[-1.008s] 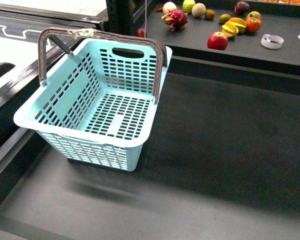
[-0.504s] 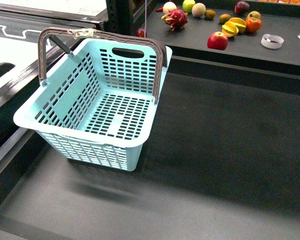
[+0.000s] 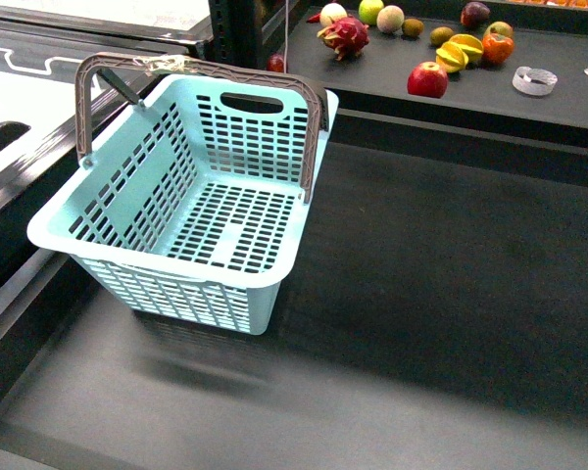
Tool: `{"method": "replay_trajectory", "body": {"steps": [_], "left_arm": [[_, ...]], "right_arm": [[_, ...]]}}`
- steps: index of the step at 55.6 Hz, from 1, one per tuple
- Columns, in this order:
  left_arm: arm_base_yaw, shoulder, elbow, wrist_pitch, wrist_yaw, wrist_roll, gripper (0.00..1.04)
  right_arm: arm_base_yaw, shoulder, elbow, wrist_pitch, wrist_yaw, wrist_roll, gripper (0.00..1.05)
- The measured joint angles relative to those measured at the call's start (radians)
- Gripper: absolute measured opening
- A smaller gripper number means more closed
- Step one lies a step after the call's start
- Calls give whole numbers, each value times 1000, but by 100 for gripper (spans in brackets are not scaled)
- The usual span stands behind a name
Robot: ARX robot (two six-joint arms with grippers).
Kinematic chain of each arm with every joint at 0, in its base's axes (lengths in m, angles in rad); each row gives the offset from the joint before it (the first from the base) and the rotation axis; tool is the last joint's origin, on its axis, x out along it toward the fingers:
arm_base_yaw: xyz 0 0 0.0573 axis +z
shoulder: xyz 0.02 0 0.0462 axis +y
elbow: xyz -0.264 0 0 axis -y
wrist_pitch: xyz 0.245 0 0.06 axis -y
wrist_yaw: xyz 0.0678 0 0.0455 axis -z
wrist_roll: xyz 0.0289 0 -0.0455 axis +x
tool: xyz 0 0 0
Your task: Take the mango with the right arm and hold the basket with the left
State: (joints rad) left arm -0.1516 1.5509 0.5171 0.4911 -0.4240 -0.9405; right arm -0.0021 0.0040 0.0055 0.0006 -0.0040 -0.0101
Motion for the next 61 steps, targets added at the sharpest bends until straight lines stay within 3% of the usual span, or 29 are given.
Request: {"method": "replay_trajectory", "body": {"steps": [9,19,61], "left_arm": [[-75,294,275,-30,95,-39,97],[-101,490,517,-92,143,-83,97],[-102,741,969,-241,224,-237,97]], "right_arm": [[0,0,0,0,0,0,97],[0,0,0,0,0,0,97],[0,0,0,0,0,0,97]]}}
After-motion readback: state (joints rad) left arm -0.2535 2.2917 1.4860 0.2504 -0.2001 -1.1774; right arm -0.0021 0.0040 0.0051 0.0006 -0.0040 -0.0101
